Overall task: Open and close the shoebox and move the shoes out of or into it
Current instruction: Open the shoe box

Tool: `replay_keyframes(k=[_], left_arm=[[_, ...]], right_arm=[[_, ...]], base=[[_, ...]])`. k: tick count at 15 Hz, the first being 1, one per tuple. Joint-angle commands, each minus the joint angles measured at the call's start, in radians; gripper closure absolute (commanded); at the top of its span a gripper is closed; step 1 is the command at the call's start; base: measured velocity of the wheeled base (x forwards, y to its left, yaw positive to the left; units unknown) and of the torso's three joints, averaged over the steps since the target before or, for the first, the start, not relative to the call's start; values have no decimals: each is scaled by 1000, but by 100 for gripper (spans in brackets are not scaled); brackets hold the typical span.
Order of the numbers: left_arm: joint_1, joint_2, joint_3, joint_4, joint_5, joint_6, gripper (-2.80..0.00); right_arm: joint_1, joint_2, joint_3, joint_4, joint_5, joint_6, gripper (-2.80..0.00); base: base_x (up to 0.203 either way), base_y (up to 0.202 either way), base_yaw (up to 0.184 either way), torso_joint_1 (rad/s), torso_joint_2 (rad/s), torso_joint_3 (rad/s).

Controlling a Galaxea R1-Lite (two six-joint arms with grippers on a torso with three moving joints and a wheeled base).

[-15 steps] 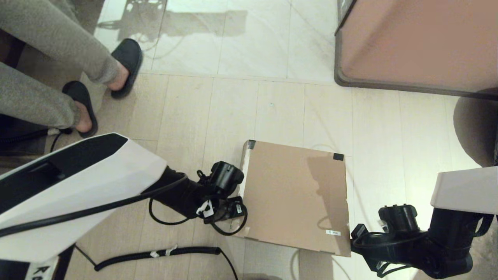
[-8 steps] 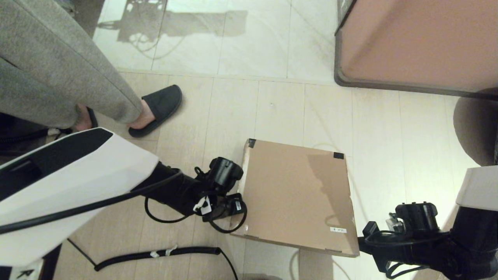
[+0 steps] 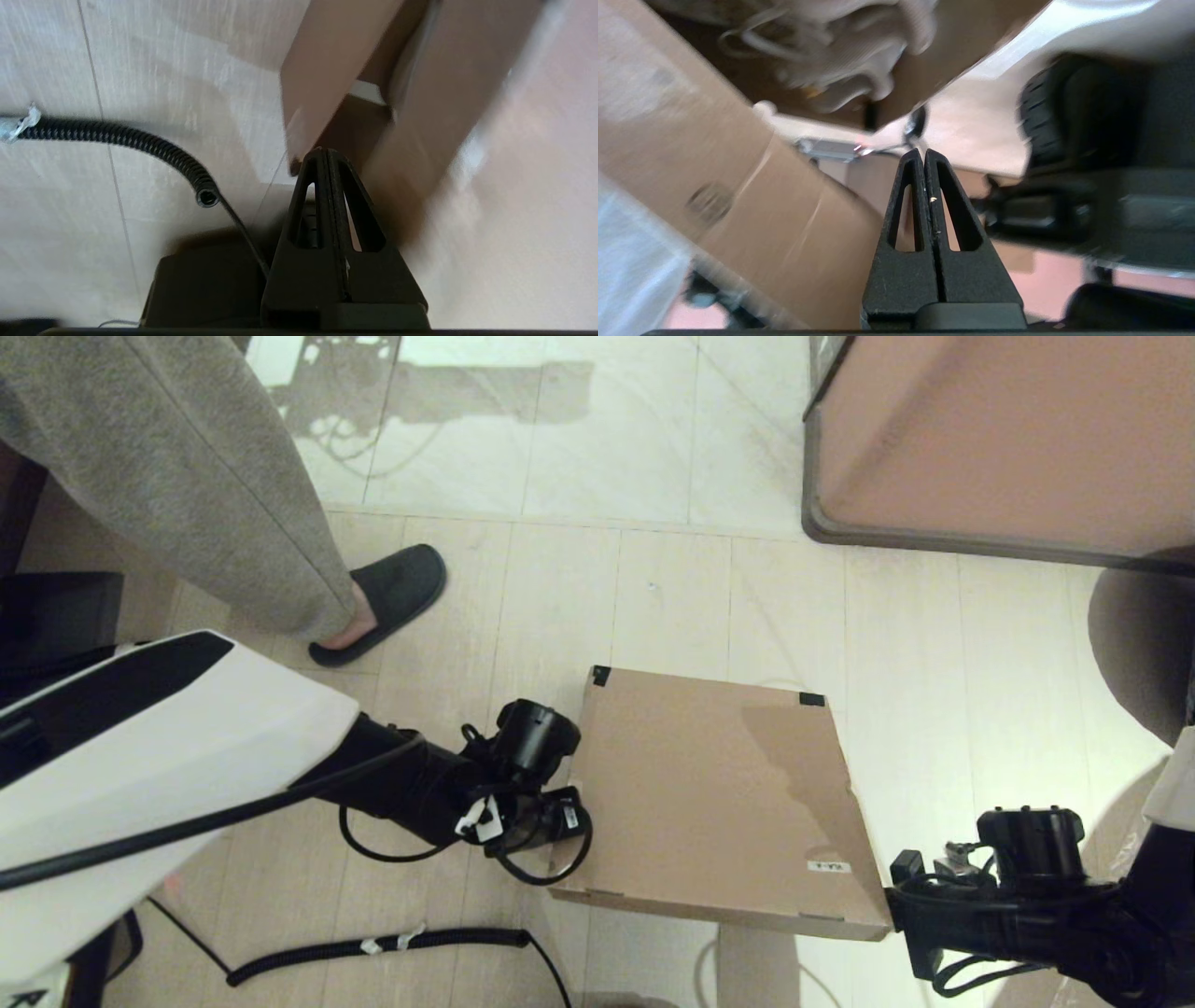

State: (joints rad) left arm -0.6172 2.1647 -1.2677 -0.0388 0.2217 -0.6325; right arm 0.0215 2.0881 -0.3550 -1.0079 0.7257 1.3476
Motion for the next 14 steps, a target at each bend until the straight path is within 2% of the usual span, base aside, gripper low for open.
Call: replay_keyframes(k=[1, 3, 8, 14], left_arm=[[1, -20, 1, 1, 4, -15, 0], [2, -35, 1, 12, 4, -34, 0], [56, -71, -2, 19, 7, -39, 0], [128, -98, -1, 17, 54, -59, 0]], right_arm=[[0, -50, -3, -6, 38, 60, 0], [-3, -62, -5, -8, 61, 96, 0], [-27, -112, -7, -8, 80, 94, 0], [-35, -202, -18, 12, 104, 98, 0]], base=[[0, 0, 0, 0, 0, 0], [0, 0, 0, 0, 0, 0], [0, 0, 0, 0, 0, 0], [0, 0, 0, 0, 0, 0]])
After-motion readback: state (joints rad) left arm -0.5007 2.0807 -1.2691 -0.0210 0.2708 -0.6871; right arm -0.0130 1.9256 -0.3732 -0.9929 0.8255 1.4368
